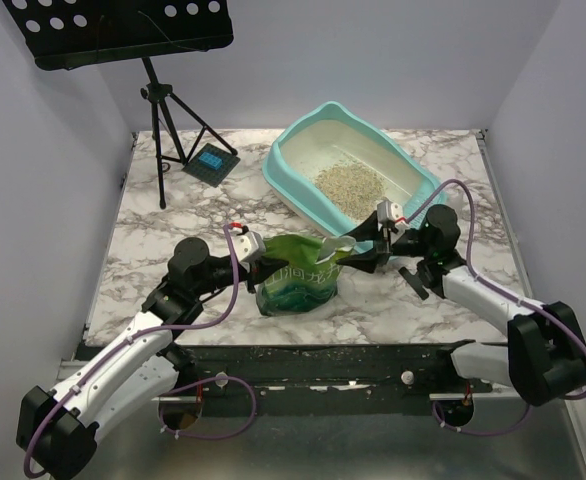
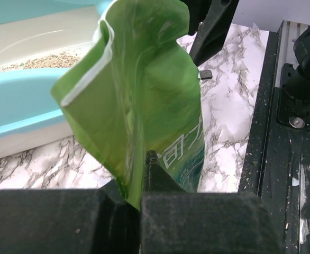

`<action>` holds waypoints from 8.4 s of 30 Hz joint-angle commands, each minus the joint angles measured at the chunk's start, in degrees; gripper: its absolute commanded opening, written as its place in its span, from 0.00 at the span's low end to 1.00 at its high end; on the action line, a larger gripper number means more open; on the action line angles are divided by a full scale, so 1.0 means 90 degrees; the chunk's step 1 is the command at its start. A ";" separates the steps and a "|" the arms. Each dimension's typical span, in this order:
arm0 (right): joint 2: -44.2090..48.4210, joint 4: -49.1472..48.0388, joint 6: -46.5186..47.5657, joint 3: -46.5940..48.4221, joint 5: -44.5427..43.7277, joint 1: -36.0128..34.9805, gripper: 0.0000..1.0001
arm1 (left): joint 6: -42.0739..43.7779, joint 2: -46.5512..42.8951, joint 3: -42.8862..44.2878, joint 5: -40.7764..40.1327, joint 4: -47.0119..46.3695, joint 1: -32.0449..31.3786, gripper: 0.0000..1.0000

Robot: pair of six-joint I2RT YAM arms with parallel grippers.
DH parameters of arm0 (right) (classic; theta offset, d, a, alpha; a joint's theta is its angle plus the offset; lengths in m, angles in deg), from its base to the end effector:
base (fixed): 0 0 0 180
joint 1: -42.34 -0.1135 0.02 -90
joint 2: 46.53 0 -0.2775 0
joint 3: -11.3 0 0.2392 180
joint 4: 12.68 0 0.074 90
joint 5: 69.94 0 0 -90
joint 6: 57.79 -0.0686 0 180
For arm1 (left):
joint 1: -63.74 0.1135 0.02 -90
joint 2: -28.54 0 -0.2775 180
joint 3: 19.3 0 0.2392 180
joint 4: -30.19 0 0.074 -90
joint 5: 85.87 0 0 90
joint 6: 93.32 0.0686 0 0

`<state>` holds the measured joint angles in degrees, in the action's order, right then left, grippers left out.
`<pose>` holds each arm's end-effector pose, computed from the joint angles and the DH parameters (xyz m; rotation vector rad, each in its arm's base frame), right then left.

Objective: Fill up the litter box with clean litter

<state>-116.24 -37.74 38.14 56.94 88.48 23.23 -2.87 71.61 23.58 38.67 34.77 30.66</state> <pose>0.2072 0.1393 0.2779 -1.2289 1.1383 1.0912 0.1351 -0.1344 0.2914 0.9318 1.4499 -0.9227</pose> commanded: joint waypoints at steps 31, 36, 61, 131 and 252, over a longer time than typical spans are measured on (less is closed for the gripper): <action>-0.1873 -0.6284 -0.4243 -0.0098 0.0815 0.0063 0.47 | 0.0214 -0.0010 0.0081 -0.0127 -0.0378 -0.0026 0.00; -0.1922 -0.6284 -0.4224 0.0009 0.0815 0.0063 0.47 | 0.0214 0.0019 0.0091 -0.0108 -0.0378 -0.0026 0.00; -0.0968 -0.6062 -0.6576 -0.0438 -0.0209 0.0083 0.00 | -0.1502 0.0020 0.0404 -0.0031 0.0079 -0.0045 0.00; 0.1722 0.6800 -0.2948 0.1901 -0.1567 -0.0969 0.52 | -0.8116 -0.1905 -0.1569 0.2324 0.3313 0.0033 0.00; 0.1397 0.6850 0.0250 0.2754 -0.6916 -0.3521 0.60 | -0.1407 -0.0731 0.1176 -0.2030 0.1662 -0.0094 0.38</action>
<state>-108.16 26.96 45.72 82.32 36.40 -8.64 -16.14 70.10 36.83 28.88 52.03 30.20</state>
